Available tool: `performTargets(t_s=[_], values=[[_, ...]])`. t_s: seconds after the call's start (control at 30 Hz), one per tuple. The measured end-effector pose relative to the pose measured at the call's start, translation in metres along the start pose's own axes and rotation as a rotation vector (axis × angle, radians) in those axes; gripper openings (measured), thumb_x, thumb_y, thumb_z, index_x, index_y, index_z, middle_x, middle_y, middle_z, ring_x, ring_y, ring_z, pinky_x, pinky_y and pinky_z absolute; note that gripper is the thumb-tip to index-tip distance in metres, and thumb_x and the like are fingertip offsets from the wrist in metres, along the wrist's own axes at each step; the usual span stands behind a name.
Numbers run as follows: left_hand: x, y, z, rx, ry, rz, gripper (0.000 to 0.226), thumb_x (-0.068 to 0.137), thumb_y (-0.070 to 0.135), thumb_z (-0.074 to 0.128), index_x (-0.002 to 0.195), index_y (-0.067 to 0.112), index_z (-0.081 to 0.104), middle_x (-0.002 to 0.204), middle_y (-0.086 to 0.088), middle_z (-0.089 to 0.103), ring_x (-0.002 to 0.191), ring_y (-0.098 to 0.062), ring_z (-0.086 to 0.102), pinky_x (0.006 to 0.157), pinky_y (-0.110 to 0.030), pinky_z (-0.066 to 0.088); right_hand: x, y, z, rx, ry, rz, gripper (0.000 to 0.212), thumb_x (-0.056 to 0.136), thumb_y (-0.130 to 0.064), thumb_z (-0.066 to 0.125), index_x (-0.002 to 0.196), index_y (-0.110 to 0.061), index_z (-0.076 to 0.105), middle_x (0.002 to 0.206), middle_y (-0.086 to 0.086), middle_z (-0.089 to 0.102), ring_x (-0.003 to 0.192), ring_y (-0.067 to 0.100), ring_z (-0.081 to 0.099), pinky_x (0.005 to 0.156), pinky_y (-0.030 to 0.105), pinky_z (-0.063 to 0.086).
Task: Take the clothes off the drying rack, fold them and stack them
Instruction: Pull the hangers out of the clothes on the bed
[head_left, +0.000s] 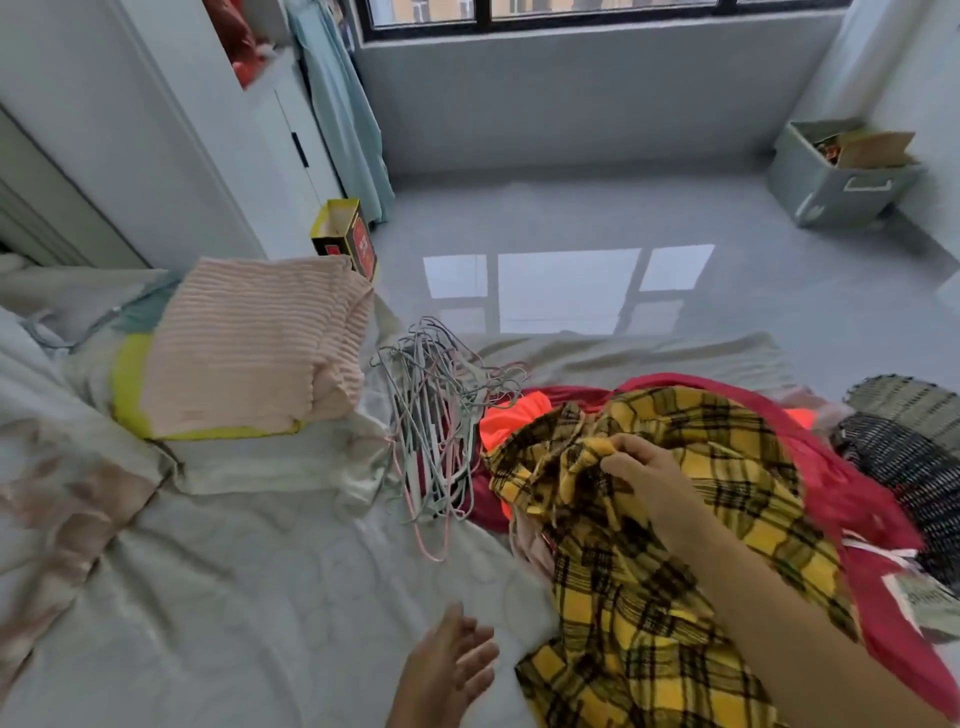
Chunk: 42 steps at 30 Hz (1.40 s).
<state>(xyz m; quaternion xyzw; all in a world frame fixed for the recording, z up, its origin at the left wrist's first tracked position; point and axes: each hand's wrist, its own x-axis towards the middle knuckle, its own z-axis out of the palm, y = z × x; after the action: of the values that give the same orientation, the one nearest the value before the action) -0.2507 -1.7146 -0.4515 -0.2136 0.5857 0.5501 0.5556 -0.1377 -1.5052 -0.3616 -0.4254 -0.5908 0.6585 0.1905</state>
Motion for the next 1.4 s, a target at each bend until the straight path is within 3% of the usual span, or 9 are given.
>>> performTargets(t_s=[0.17,0.27,0.47,0.77,0.9,1.07,1.17,1.23,1.4], values=[[-0.055,0.037,0.100,-0.092,-0.388,0.123,0.087,0.062,0.072,0.063,0.113,0.001,0.057,0.109,-0.018,0.062,0.099,-0.033,0.060,0.087,-0.046,0.048,-0.096,-0.048,-0.016,0.065,-0.429,-0.084,0.003,0.073,-0.015,0.059,0.070,-0.017,0.058,0.068,0.001,0.056,0.068,0.020,0.053,0.065,0.024,0.047],[-0.100,0.047,0.130,-0.138,-0.529,0.157,0.081,0.055,0.041,0.084,0.118,-0.003,0.058,0.111,-0.026,0.064,0.096,-0.037,0.066,0.079,-0.047,0.056,-0.139,-0.057,-0.046,-0.221,-0.619,-0.059,0.018,0.073,-0.036,0.062,0.080,-0.020,0.059,0.073,-0.009,0.050,0.070,0.010,0.047,0.065,0.017,0.038],[-0.200,0.014,0.143,0.239,-0.512,0.516,0.040,0.074,0.005,0.070,0.111,0.011,0.057,0.092,-0.013,0.070,0.082,-0.028,0.069,0.071,-0.041,0.057,-0.160,-0.107,-0.087,-0.228,-0.109,-0.338,0.045,0.076,-0.057,0.055,0.104,-0.022,0.056,0.095,-0.011,0.060,0.078,0.000,0.058,0.065,0.017,0.046],[-0.305,0.001,0.110,0.779,-0.535,0.864,0.061,0.080,0.009,0.071,0.129,0.026,0.041,0.109,0.002,0.064,0.093,-0.006,0.065,0.074,-0.021,0.053,-0.225,-0.164,-0.044,-0.665,-0.394,-0.381,0.042,0.082,-0.042,0.064,0.116,-0.030,0.041,0.104,-0.016,0.056,0.090,-0.005,0.056,0.073,0.006,0.043],[-0.334,0.002,0.084,0.823,-0.629,0.892,0.081,0.068,0.026,0.081,0.135,0.031,0.035,0.120,0.004,0.060,0.107,-0.005,0.060,0.088,-0.024,0.051,-0.251,-0.168,-0.026,-0.716,-0.182,-0.506,0.017,0.094,-0.019,0.048,0.109,-0.025,0.043,0.103,0.000,0.059,0.098,0.017,0.056,0.083,0.030,0.047],[-0.351,0.010,0.002,0.517,-0.541,1.060,0.045,0.072,0.033,0.076,0.111,0.024,0.054,0.109,-0.006,0.069,0.098,-0.020,0.065,0.077,-0.026,0.052,-0.308,-0.199,-0.005,-0.515,0.103,-0.606,0.016,0.095,-0.012,0.043,0.105,-0.011,0.055,0.098,0.003,0.062,0.096,0.022,0.057,0.080,0.030,0.044],[-0.343,0.011,-0.050,0.647,-0.175,1.201,0.098,0.033,0.074,0.076,0.113,0.025,0.047,0.114,0.000,0.054,0.103,-0.015,0.054,0.080,-0.022,0.044,-0.352,-0.218,0.018,-0.458,0.115,-0.644,0.022,0.095,-0.014,0.045,0.111,-0.014,0.061,0.108,0.005,0.064,0.104,0.021,0.058,0.093,0.037,0.043],[-0.349,0.006,-0.067,0.773,-0.280,1.112,0.120,0.029,0.074,0.075,0.131,0.025,0.035,0.122,0.002,0.044,0.108,-0.015,0.050,0.083,-0.024,0.046,-0.381,-0.225,0.038,-0.440,0.114,-0.663,0.018,0.095,-0.016,0.046,0.101,-0.025,0.061,0.102,0.000,0.065,0.103,0.021,0.058,0.095,0.037,0.043],[-0.388,-0.002,-0.077,0.909,-0.419,1.176,0.032,0.084,0.029,0.065,0.113,0.018,0.056,0.094,0.001,0.063,0.064,-0.004,0.061,0.057,-0.020,0.049,-0.441,-0.232,0.070,-0.523,0.196,-0.684,0.017,0.096,-0.018,0.043,0.107,-0.018,0.056,0.108,0.007,0.063,0.104,0.025,0.057,0.097,0.044,0.042]])
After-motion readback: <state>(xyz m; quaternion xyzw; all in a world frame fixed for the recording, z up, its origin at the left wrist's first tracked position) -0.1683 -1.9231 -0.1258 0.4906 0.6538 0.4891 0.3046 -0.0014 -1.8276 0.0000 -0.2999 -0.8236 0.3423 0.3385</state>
